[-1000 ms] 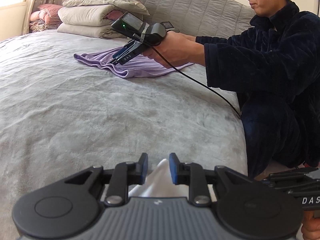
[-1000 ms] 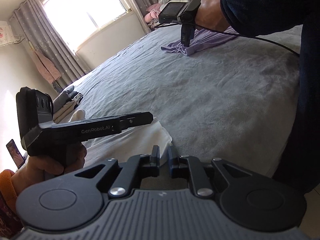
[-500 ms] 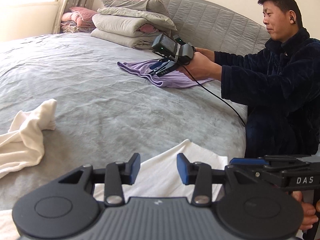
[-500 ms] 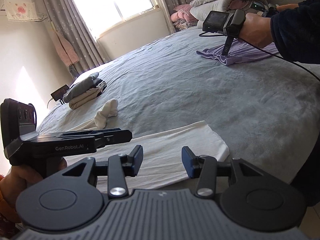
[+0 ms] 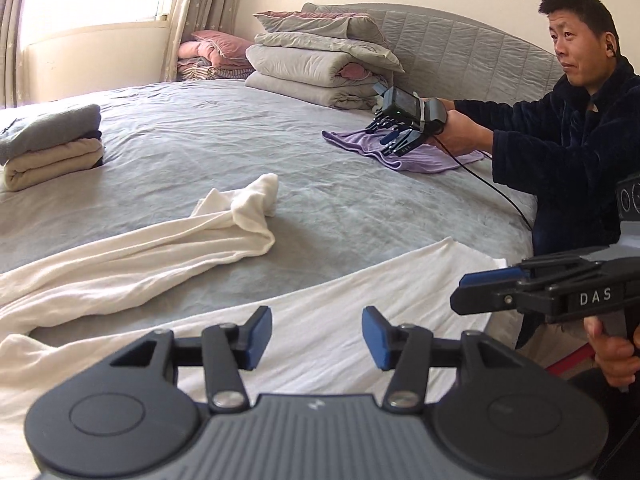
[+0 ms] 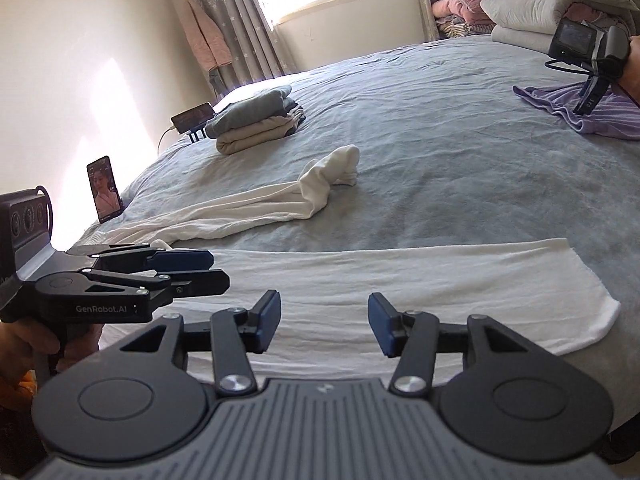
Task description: Fold clothes
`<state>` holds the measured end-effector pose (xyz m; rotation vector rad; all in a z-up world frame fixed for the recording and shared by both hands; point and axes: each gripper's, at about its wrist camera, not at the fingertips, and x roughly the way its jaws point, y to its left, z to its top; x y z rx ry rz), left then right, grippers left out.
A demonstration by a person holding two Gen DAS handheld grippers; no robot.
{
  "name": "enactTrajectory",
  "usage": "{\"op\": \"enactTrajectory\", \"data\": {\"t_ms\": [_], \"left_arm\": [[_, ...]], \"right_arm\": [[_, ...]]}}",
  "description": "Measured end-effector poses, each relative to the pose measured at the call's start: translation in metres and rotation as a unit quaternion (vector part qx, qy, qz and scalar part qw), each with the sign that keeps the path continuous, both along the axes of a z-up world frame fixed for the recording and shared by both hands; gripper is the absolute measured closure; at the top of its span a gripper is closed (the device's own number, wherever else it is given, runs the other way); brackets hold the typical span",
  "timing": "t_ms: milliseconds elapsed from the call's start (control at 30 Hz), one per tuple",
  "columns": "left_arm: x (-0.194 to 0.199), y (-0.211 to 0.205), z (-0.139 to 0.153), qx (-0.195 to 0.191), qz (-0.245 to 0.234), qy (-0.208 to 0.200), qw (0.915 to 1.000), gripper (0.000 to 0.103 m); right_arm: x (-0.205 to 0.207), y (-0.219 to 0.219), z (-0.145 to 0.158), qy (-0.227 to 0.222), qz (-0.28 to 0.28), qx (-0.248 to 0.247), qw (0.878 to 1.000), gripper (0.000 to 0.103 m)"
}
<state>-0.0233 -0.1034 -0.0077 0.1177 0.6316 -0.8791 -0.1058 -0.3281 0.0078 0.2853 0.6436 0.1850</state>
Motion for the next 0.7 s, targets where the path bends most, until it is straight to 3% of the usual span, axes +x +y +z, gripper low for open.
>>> {"op": "enactTrajectory", "data": {"t_ms": [300,567,700], "left_arm": [[-0.017,0.069,-0.019,0.046,0.021,-0.005,0.9987,0.052],[-0.063,0.126,-0.026,0.085,-0.016,-0.053,0.9949,0.050],[-0.073,0.143,-0.028,0.098,-0.008,-0.085,0.9916,0.050]], "right_arm": [[0.006,0.064,-0.010,-0.002,0.118,-0.054,0.992,0.050],[-0.007,0.116,-0.020,-0.026,0.241,-0.111,0.964,0.050],[-0.008,0.134,-0.025,-0.037,0.255,-0.152,0.954,0.050]]}}
